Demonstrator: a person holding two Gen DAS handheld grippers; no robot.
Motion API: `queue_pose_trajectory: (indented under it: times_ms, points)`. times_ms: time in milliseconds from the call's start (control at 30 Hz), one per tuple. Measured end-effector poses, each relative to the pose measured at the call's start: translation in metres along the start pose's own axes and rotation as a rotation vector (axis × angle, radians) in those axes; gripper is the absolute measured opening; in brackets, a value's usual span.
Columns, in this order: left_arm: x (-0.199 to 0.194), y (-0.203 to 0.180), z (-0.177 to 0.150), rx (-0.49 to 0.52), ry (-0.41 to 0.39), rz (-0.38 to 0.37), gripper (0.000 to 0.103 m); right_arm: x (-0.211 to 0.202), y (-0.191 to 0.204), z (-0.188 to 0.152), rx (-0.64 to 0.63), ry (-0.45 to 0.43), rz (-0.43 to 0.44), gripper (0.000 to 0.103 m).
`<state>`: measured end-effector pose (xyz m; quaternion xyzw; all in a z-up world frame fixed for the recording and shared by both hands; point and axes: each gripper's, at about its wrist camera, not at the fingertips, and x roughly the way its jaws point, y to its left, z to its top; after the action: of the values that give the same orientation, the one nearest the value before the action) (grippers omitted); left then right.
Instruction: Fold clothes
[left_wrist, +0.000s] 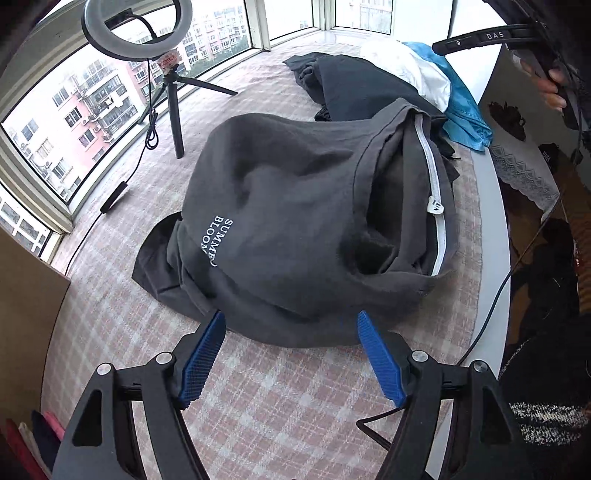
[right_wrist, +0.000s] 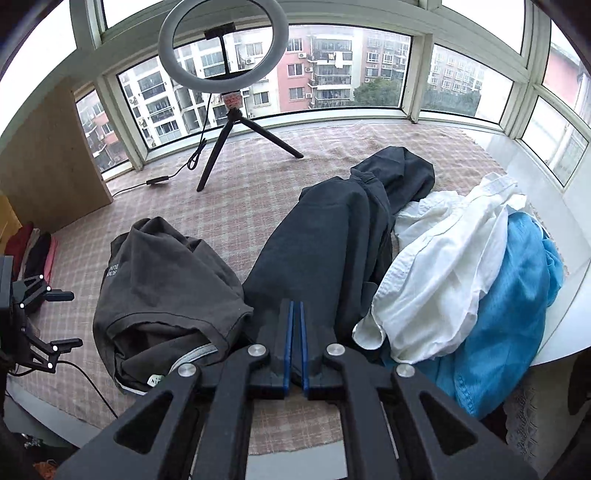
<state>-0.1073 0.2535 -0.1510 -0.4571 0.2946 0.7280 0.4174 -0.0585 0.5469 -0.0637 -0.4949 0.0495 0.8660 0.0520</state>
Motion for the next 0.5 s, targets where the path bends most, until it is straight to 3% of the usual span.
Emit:
queue_pose_trajectory:
  times_ms: [33,67,200,233,267,333,367,433,500]
  points:
    - [0.006,-0.005,-0.001,-0.011,0.011,-0.021,0.072,0.01,0.009,-0.007,-0.036,0.021,0.025,0.04]
    - [0.012,-0.01,-0.001,-0.024,0.02,-0.045,0.072,0.02,0.017,-0.012,-0.069,0.034,0.041,0.061]
    - [0.044,-0.029,0.009,-0.064,0.052,-0.077,0.071,0.068,0.037,-0.02,-0.148,0.087,0.05,0.063]
    - [0.049,-0.028,0.012,-0.087,0.063,-0.086,0.06,0.077,0.037,-0.018,-0.144,0.093,0.075,0.063]
    - [0.052,-0.025,0.014,-0.118,0.077,-0.1,0.034,0.084,0.038,-0.016,-0.139,0.1,0.106,0.061]
    - [0.057,-0.017,0.018,-0.18,0.104,-0.128,0.014,0.09,0.038,-0.011,-0.125,0.123,0.173,0.018]
    - [0.052,-0.011,0.017,-0.211,0.097,-0.146,0.009,0.089,0.037,-0.009,-0.117,0.134,0.206,0.007]
    - [0.025,0.005,0.013,-0.243,0.052,-0.131,0.008,0.071,0.035,-0.002,-0.121,0.094,0.262,0.007]
    - [-0.007,0.026,0.012,-0.274,0.002,-0.062,0.007,0.049,0.032,0.008,-0.118,0.035,0.322,0.007]
